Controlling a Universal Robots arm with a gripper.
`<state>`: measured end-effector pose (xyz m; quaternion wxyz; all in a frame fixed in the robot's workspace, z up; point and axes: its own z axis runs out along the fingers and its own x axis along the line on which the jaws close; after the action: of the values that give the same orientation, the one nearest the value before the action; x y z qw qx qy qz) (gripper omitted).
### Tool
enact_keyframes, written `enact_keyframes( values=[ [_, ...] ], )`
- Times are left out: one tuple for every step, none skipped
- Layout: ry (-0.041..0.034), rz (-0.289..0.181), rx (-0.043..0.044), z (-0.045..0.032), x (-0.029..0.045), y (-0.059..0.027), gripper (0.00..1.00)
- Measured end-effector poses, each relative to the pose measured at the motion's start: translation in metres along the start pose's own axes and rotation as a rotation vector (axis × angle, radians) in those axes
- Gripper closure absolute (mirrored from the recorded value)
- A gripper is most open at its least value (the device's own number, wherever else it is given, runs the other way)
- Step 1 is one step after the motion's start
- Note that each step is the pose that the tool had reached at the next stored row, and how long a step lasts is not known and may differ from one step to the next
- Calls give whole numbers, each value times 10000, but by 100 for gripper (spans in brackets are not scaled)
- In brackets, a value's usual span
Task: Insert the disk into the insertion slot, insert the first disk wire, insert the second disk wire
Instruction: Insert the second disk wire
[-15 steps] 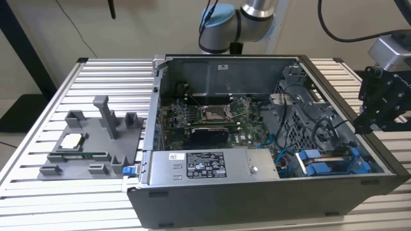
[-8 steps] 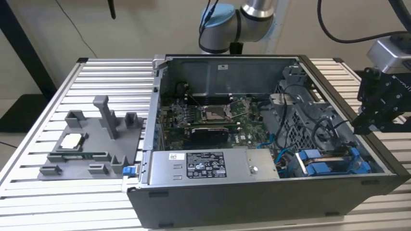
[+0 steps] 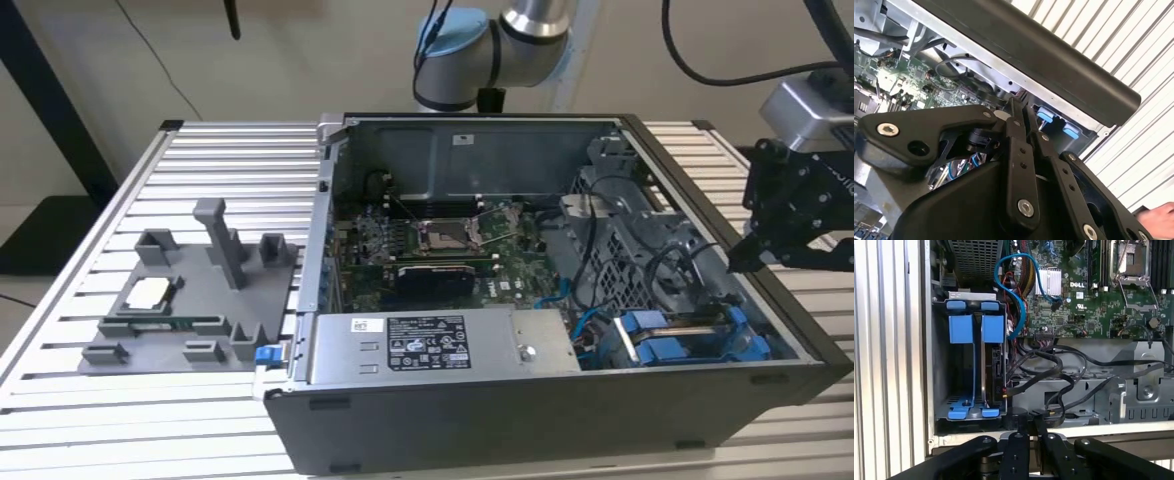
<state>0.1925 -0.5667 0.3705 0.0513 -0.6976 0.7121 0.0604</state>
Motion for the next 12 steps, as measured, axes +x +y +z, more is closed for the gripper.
enact_keyframes(
  values=[
    [-13,26,4,0,-1,0,84],
    [-14,46,6,0,-1,0,84],
    [-16,53,8,1,0,1,84],
    [-18,55,8,1,0,1,84],
    [-17,57,9,1,1,2,84],
    [-17,59,9,1,1,11,84],
    [-17,60,9,-3,1,29,84],
    [-15,59,10,-12,0,48,84],
    [-15,63,12,-26,-2,74,84],
    [-17,69,14,-43,-4,99,84],
    [-19,75,17,-61,-7,124,84],
    [-20,81,19,-78,-9,150,84]
  ],
)
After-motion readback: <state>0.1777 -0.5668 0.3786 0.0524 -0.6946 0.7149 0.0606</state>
